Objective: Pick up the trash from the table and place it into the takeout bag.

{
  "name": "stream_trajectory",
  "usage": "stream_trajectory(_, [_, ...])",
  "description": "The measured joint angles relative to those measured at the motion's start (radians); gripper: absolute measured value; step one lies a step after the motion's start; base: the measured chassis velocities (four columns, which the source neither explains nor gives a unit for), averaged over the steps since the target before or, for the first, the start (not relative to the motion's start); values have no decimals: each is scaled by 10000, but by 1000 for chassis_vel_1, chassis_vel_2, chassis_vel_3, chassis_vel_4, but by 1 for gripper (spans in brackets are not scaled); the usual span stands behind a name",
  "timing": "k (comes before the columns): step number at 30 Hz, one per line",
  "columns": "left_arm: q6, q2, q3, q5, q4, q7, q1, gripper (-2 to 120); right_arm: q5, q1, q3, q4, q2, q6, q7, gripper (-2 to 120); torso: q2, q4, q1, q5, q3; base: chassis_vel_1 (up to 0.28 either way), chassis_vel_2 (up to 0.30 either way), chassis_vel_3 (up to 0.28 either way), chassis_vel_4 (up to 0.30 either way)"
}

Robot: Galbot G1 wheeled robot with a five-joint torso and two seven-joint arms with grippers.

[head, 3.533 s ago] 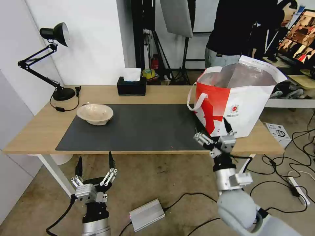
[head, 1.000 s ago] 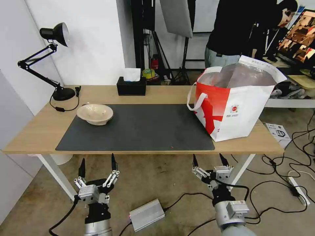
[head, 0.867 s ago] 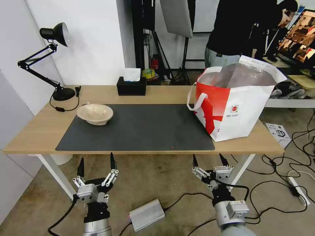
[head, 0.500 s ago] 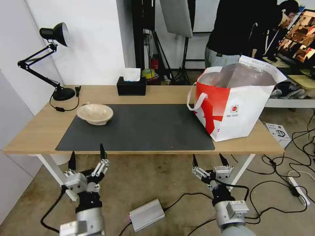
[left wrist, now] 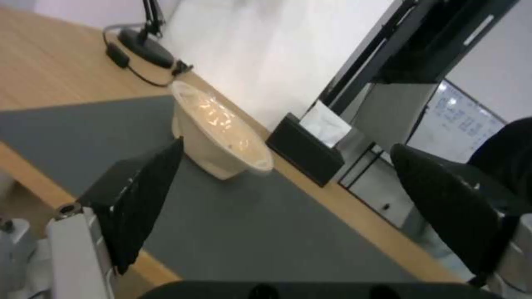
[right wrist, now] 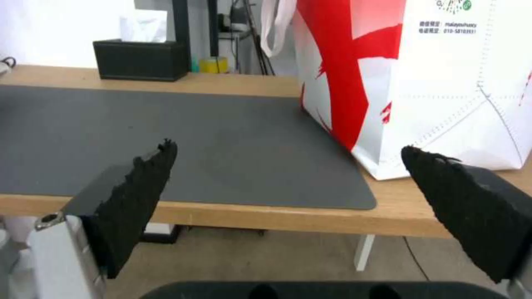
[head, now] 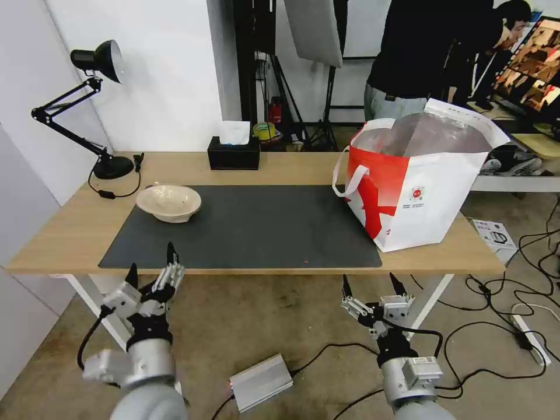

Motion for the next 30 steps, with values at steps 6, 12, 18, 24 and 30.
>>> stream_trajectory(6, [167,672,-246,-1434,-44,-327,-485,100,0,0,0,0,-1,1,0,100,0,0,0,0,0,0,0,0,0])
stream_trajectory(12, [249,970,-372,-2370,-20,-582,-785,100,1,0,0,0,0,4,0,100,0,0,0,-1,0,0,0,0,0])
stream_trajectory(18, [317,1202,-437,-3444,317,-935,-1146,100,1,0,0,0,-1,8,0,100,0,1,0,-1,0,0,0,0,0])
stream_trajectory(24, [557,1494,-425,-4560,720,-1672,-2051,100,1,0,0,0,-1,11,0,100,0,0,0,0,0,0,0,0,0])
stream_trajectory(30, [803,1631,-400,-5308,891,-2401,-2678,100,1,0,0,0,-1,11,0,100,0,0,0,0,1,0,0,0,0])
